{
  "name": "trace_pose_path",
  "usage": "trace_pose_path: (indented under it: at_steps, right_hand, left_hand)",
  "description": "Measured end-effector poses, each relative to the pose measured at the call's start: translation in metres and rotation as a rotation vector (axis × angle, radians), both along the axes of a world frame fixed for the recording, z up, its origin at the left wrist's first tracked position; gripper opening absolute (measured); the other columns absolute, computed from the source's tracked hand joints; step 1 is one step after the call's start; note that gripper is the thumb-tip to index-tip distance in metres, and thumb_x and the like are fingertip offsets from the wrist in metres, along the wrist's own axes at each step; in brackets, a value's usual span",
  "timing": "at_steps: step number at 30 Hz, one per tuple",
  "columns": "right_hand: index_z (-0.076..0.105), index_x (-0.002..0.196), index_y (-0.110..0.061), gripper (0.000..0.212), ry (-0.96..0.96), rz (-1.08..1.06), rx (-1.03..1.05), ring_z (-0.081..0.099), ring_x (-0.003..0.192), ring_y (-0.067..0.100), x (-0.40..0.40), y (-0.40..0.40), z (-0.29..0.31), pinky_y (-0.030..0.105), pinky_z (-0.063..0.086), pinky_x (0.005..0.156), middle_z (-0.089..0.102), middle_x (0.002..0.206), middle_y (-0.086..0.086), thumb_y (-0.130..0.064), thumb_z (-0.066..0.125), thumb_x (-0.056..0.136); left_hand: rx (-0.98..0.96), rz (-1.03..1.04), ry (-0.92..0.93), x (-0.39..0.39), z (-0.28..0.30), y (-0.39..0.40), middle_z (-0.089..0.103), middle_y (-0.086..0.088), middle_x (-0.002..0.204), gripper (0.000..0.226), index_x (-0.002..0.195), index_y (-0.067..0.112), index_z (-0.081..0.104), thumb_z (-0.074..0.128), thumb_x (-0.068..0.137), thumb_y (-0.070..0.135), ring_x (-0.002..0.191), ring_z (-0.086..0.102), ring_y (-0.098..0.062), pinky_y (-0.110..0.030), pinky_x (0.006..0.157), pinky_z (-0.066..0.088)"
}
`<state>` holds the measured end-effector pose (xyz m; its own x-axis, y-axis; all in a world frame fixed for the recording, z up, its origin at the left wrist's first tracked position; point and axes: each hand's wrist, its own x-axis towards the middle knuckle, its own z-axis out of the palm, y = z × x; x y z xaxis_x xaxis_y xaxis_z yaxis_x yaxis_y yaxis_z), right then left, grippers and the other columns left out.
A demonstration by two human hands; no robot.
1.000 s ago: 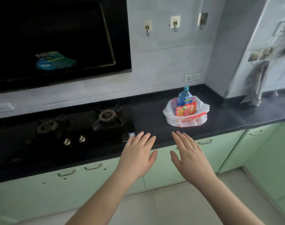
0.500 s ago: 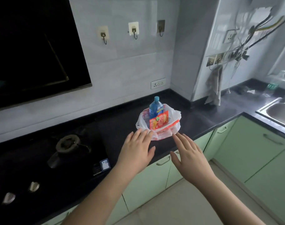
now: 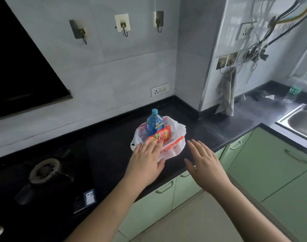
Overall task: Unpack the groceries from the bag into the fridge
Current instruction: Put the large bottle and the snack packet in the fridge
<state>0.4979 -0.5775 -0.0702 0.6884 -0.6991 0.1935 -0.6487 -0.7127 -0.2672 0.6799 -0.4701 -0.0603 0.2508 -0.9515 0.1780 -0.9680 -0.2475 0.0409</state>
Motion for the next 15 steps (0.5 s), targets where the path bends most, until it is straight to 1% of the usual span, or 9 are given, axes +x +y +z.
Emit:
trace_pose_path:
  at_steps: [6, 11, 13, 15]
  right_hand:
    - [0.018, 0.151, -0.026, 0.061, 0.002, 0.084, 0.040, 0.014, 0.146, 0.017, 0.010, -0.069, -0.005, 0.032, 0.007, 0.116, 0.022, 0.158, -0.004, -0.045, 0.038, 0.097]
    - [0.015, 0.152, -0.026, 0.063, 0.032, 0.163, 0.070, 0.012, 0.147, 0.019, 0.027, -0.107, -0.017, 0.031, 0.003, 0.114, 0.019, 0.159, -0.002, -0.048, 0.038, 0.097]
    - [0.012, 0.152, -0.026, 0.064, 0.029, 0.184, 0.120, 0.010, 0.147, 0.019, 0.035, -0.115, -0.022, 0.033, 0.004, 0.116, 0.017, 0.159, -0.002, -0.047, 0.037, 0.097]
    - [0.011, 0.152, -0.026, 0.064, 0.039, 0.207, 0.123, 0.010, 0.147, 0.019, 0.043, -0.123, -0.028, 0.035, 0.008, 0.118, 0.018, 0.159, -0.002, -0.048, 0.036, 0.097]
  left_hand:
    - [0.040, 0.078, -0.001, -0.001, -0.006, -0.051, 0.022, -0.001, 0.160, 0.064, 0.154, 0.024, 0.013, 0.033, 0.099, 0.051, 0.148, 0.011, -0.021, -0.039, 0.119, 0.011]
    - [0.057, 0.157, 0.042, -0.002, -0.016, -0.073, 0.015, -0.001, 0.161, 0.065, 0.154, 0.025, 0.012, 0.032, 0.099, 0.052, 0.149, 0.006, -0.020, -0.037, 0.118, 0.006]
    - [0.063, 0.181, 0.043, 0.000, -0.021, -0.081, 0.014, -0.001, 0.162, 0.065, 0.154, 0.024, 0.011, 0.031, 0.099, 0.052, 0.149, 0.005, -0.021, -0.037, 0.118, 0.005]
    - [0.071, 0.198, 0.039, 0.005, -0.026, -0.089, 0.014, -0.002, 0.162, 0.067, 0.154, 0.024, 0.009, 0.031, 0.098, 0.053, 0.149, 0.006, -0.021, -0.036, 0.118, 0.004]
